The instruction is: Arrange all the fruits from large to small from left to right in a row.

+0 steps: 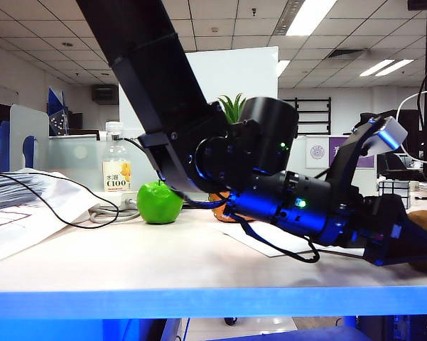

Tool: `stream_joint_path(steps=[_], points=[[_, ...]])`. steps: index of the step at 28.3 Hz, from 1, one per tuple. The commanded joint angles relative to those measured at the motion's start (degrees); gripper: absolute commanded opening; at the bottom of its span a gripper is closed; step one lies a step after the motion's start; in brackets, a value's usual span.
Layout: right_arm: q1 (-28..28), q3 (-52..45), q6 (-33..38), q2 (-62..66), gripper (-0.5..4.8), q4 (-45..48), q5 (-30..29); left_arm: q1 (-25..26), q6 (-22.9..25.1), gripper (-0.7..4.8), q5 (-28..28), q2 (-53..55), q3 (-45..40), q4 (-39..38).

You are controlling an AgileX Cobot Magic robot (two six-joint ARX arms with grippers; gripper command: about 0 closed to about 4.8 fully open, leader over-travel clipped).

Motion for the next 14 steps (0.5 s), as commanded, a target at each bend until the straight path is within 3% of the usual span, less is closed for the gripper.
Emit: stream_joint_path(steps=[1,2,4,5,8,11,14], points=[[0.07,0.24,-0.17,-0.11,-0.01,0.81,0.04,0.00,0.98,-0.05,-1.33,-0.09,0.07,-0.94],[0.07,0.24,-0.15,-0.11,-0.01,0.79,0.04,0.00,0.98,-0.03,-1.31,-0.09,0.07,-0.94],[0.07,0.24,-0.15,-0.11,-0.01,0.79,0.04,-0.02,0.98,0.64,-1.20,-0.09,0.07,-0.90],[0.07,0.24,-0.17,-0.11,-0.01,0.79,0.07,0.00,0.96,1.44,-1.29,-0.09,0.07,-0.90],[0.07,0.24,-0.17,-0.11,-0.01,0.79,0.04,-0.02,0.94,1.98,-1.11,-0.09,0.07,-0.90],[0.07,0.24,-0.15,-0.11,-0.01,0.79,0.04,-0.02,0.33,3.38,-1.33,-0.11,0.07,-0.74],[0.07,0.24,-0.15,-0.11,-0.01,0.79,0.04,-0.02,0.07,3.62,-1.14,-0.13,0.07,-0.70]])
